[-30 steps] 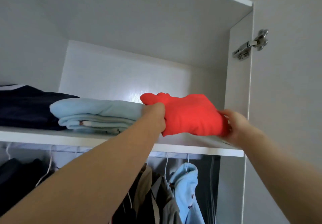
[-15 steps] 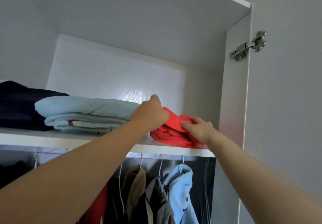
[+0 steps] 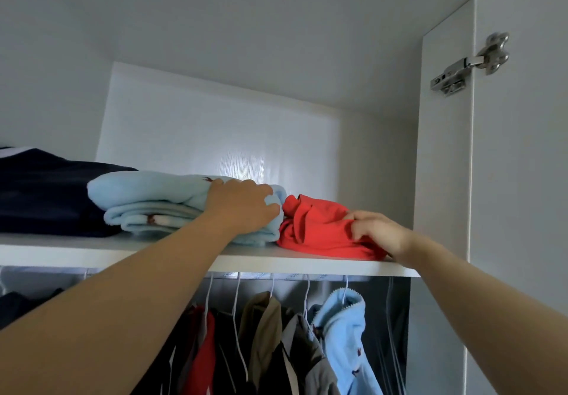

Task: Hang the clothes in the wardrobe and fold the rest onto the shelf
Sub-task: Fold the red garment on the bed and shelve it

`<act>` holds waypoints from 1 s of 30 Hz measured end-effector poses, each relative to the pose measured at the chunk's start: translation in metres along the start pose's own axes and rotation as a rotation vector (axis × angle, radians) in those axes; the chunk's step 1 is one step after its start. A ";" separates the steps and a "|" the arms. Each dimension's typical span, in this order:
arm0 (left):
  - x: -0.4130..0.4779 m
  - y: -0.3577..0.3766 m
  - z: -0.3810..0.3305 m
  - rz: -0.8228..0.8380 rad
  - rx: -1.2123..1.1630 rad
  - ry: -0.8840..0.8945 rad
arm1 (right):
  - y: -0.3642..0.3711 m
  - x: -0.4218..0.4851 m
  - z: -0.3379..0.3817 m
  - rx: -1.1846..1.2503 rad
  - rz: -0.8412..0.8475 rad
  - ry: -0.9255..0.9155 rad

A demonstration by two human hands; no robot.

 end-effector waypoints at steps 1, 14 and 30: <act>-0.001 0.000 0.000 0.019 -0.025 -0.007 | -0.001 0.001 0.005 0.029 0.013 0.045; 0.015 0.012 0.019 0.133 -0.029 -0.070 | 0.055 0.053 0.031 -0.772 0.026 -0.093; 0.034 0.035 0.027 0.170 -0.097 -0.039 | 0.063 0.069 0.020 -0.636 0.175 -0.072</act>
Point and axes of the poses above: each hand's wrist, its own x-axis towards the middle knuckle, its own y-axis out of the palm, z = x × y, the point moved 1 cm from there along x, towards the middle knuckle, and after that the axes turned 7 degrees about y, right-handed, at the moved point
